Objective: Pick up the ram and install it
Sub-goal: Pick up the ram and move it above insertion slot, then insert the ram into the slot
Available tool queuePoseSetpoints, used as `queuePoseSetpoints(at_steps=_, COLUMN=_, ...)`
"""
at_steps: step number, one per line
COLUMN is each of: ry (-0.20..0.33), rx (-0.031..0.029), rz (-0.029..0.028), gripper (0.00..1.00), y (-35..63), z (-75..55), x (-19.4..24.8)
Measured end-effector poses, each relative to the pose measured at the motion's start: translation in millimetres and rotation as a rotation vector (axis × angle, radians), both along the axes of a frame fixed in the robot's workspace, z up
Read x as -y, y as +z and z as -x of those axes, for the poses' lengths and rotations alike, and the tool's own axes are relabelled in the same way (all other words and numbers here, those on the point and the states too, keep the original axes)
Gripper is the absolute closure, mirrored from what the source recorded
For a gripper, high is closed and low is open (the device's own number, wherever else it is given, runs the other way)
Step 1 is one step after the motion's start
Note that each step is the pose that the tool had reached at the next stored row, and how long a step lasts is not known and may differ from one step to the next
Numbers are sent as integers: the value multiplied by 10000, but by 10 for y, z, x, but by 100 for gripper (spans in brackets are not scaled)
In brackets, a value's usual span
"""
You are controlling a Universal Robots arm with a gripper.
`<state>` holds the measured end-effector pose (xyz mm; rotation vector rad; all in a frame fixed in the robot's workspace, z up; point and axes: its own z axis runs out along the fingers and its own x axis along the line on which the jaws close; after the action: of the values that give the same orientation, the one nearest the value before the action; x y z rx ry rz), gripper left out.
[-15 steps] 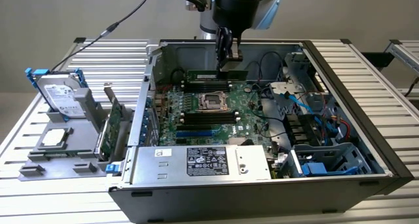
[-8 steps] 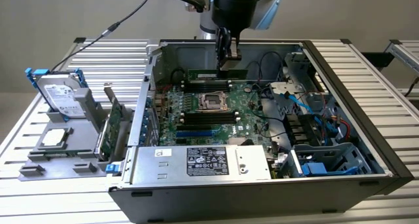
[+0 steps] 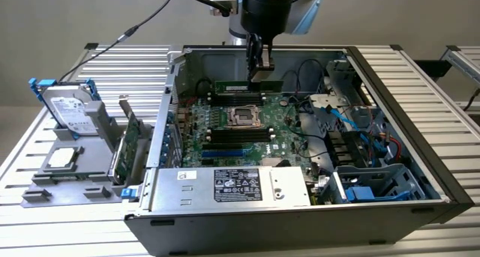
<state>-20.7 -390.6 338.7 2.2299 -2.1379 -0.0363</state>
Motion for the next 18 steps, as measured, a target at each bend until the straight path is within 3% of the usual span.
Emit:
queuePoseSetpoints(at_steps=12, ry=-3, rx=0, rz=-1, gripper=86, y=-7, z=1, x=0)
queuePoseSetpoints(at_steps=18, ry=-184, rx=24, rz=1, gripper=86, y=-114, z=54, x=11)
